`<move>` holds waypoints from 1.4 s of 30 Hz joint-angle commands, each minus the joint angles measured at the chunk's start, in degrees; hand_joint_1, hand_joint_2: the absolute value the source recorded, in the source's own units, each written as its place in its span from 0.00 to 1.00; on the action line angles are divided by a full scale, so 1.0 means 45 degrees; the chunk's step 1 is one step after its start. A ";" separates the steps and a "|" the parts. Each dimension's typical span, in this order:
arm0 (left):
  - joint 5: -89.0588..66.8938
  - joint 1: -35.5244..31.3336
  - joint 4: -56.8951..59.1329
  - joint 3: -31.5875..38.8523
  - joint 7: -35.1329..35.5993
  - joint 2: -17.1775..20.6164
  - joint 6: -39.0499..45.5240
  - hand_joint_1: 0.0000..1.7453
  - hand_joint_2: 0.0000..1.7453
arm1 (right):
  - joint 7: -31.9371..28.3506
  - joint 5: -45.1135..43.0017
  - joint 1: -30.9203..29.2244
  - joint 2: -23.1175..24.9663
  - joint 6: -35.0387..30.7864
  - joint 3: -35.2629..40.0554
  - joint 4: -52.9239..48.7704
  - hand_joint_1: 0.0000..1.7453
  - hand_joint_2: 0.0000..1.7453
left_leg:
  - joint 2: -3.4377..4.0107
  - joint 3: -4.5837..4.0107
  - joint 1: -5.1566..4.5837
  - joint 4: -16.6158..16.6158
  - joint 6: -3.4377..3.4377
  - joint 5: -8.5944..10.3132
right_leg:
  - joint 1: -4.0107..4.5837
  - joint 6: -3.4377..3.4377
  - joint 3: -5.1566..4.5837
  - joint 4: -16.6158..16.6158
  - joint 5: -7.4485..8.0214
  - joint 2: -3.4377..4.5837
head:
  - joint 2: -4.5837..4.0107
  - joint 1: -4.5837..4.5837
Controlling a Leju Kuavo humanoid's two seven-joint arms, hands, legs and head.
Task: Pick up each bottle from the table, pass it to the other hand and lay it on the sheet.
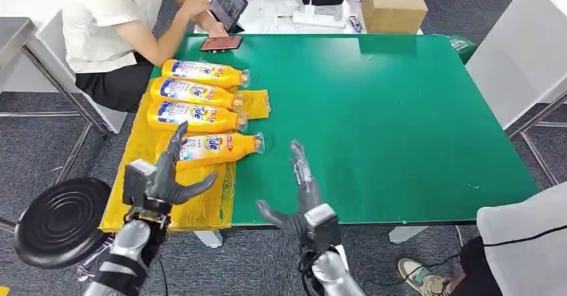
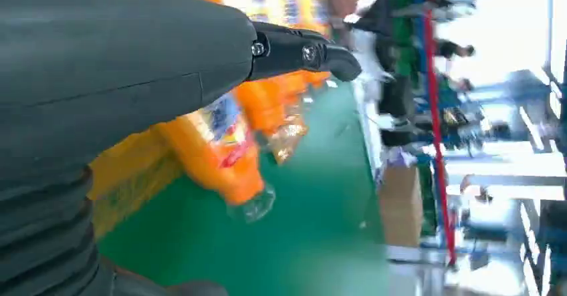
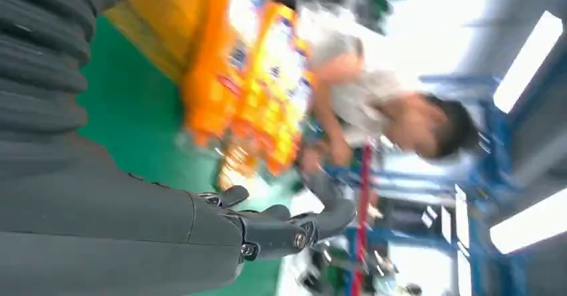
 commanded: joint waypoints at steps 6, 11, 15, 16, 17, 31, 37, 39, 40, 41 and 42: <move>-0.0419 0.2540 -0.2247 -0.0890 -0.0205 -0.0340 0.1760 0.00 1.00 | 0.0043 0.0279 0.1945 -0.0236 -0.2517 -0.1948 -0.3194 0.00 0.00 | -0.0005 0.0083 -0.0010 -0.0022 0.0002 -0.0031 | -0.0005 -0.0007 0.0082 -0.0017 -0.0043 -0.0028 | 0.0000 0.0000; -0.0785 0.2816 -0.2624 -0.0717 -0.0555 -0.0521 0.2516 0.00 1.00 | 0.0043 0.0261 0.2229 -0.0418 -0.2871 -0.2184 -0.3276 0.00 1.00 | -0.0007 0.0041 0.0001 -0.0010 -0.0001 -0.0021 | 0.0005 -0.0009 0.0045 -0.0013 -0.0029 -0.0022 | 0.0000 0.0000; -0.1341 0.3215 -0.3456 -0.0718 -0.1535 -0.0873 0.3614 0.00 1.00 | 0.0043 0.0573 0.2835 -0.0996 -0.3309 -0.2470 -0.4391 0.00 1.00 | -0.0012 0.0062 -0.0003 -0.0008 0.0003 -0.0032 | 0.0003 -0.0005 0.0070 -0.0012 -0.0041 -0.0031 | 0.0000 0.0000; -0.1460 0.3237 -0.3518 -0.0728 -0.1667 -0.0912 0.3816 0.00 1.00 | 0.0043 0.0575 0.2851 -0.1029 -0.3161 -0.2507 -0.4428 0.00 1.00 | -0.0016 0.0109 -0.0009 -0.0009 0.0006 -0.0056 | 0.0000 -0.0006 0.0118 -0.0011 -0.0067 -0.0046 | 0.0000 -0.0005; -0.1504 0.3240 -0.3653 -0.0845 -0.1670 -0.0917 0.3846 0.00 1.00 | 0.0043 0.0661 0.2848 -0.1032 -0.3124 -0.2675 -0.4476 0.00 1.00 | -0.0022 0.0106 -0.0013 -0.0007 0.0009 -0.0056 | -0.0005 -0.0003 0.0115 -0.0008 -0.0070 -0.0053 | 0.0000 -0.0005; -0.2124 0.3608 -0.3021 0.0181 -0.2044 -0.0972 0.5403 0.00 1.00 | 0.0966 0.0871 0.1613 -0.0030 0.0378 -0.2314 -0.1933 0.00 1.00 | 0.0010 0.0124 -0.0001 -0.0043 -0.0001 -0.0037 | 0.0010 -0.0010 0.0123 -0.0038 -0.0042 -0.0013 | 0.0000 0.0000; -0.2171 0.3690 -0.3126 0.0557 -0.2176 -0.0878 0.5374 0.00 1.00 | 0.1505 0.1580 0.1517 -0.0024 -0.0587 -0.2951 -0.1984 0.00 1.00 | -0.0001 0.0064 0.0001 -0.0027 0.0002 -0.0025 | 0.0003 0.0002 0.0069 -0.0020 -0.0035 -0.0010 | 0.0000 0.0000; -0.2153 0.3727 -0.3014 0.0997 -0.2119 -0.0909 0.5463 0.00 1.00 | 0.1639 0.1716 0.1581 -0.0119 -0.0641 -0.3247 -0.1980 0.00 1.00 | 0.0005 0.0103 -0.0002 -0.0037 0.0003 -0.0035 | 0.0002 -0.0002 0.0108 -0.0030 -0.0045 -0.0010 | 0.0000 0.0000; -0.2271 0.3810 -0.3056 0.1313 -0.2217 -0.1012 0.5648 0.00 1.00 | 0.1739 0.2414 0.1563 -0.0433 -0.0337 -0.2922 -0.2035 0.00 1.00 | 0.0003 0.0072 0.0003 -0.0031 0.0003 -0.0026 | 0.0007 0.0000 0.0081 -0.0029 -0.0034 -0.0006 | 0.0000 0.0000; -0.2168 0.3816 -0.3055 0.1411 -0.2220 -0.0953 0.5384 0.00 1.00 | 0.1738 0.2529 0.1582 -0.0463 -0.0210 -0.2909 -0.2090 0.00 1.00 | 0.0000 0.0053 0.0004 -0.0026 0.0004 -0.0022 | 0.0008 0.0003 0.0063 -0.0026 -0.0028 -0.0004 | 0.0000 0.0000; -0.2099 0.3850 -0.3063 0.1566 -0.2251 -0.0991 0.5253 0.00 1.00 | 0.1766 0.2556 0.1587 -0.0400 -0.0124 -0.2975 -0.2110 0.00 1.00 | 0.0008 0.0103 -0.0003 -0.0041 0.0003 -0.0035 | 0.0003 -0.0001 0.0108 -0.0034 -0.0042 -0.0007 | 0.0000 0.0000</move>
